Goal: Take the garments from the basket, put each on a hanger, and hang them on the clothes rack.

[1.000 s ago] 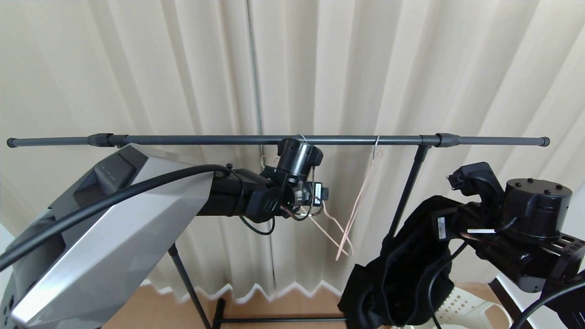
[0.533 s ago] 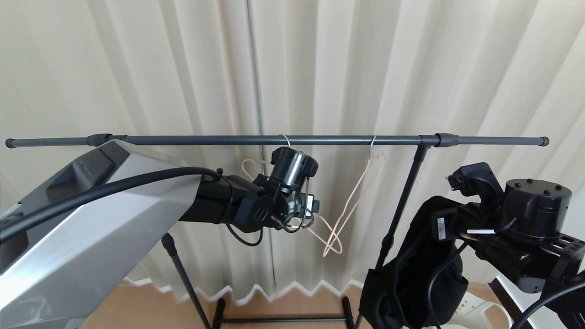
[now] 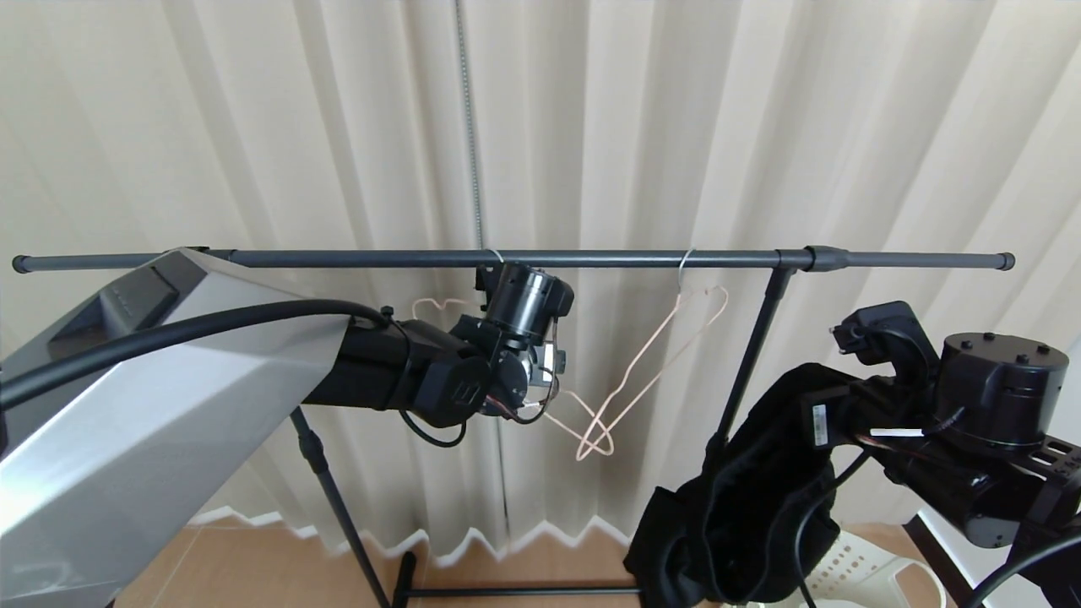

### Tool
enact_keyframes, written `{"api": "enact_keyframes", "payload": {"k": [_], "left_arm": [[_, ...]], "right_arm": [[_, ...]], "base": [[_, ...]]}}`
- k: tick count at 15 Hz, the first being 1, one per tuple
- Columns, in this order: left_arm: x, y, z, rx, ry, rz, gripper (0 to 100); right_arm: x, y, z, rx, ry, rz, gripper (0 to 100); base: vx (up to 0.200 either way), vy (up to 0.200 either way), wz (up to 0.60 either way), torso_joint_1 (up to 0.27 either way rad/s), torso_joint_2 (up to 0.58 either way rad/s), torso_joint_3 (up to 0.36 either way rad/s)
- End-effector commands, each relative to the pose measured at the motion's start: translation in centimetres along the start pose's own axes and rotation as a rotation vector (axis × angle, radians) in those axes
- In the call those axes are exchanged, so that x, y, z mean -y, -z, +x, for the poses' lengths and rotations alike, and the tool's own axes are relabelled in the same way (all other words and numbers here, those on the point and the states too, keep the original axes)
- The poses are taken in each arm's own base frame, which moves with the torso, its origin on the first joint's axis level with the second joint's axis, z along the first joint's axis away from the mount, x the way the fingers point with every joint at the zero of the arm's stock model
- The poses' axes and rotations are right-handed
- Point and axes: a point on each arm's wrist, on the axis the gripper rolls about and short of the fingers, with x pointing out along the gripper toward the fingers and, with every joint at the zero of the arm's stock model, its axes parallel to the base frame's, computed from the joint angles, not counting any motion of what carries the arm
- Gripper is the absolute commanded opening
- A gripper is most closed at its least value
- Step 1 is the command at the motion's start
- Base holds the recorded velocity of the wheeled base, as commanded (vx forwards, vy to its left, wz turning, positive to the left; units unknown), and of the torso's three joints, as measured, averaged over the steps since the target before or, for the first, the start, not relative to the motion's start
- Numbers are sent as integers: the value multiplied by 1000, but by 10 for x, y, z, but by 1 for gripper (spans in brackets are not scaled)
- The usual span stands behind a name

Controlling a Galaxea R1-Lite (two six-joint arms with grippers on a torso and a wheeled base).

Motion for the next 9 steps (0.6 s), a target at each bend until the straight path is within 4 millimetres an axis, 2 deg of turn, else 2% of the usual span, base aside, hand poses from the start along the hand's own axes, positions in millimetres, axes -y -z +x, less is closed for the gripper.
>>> {"api": "enact_keyframes", "payload": {"k": [1, 5, 9], "left_arm": [[3, -2, 7, 15, -10, -22, 100], [-4, -4, 11, 25, -63, -32, 100], [-22, 0, 13, 1, -107, -28, 100]], "right_arm": [[0, -1, -2, 7, -3, 0, 0], [-1, -2, -2, 12, -5, 2, 0], [-1, -3, -2, 12, -8, 2, 0]], "base": [[0, 0, 0, 0, 0, 0], [0, 0, 0, 0, 0, 0], [0, 0, 0, 0, 0, 0]]}}
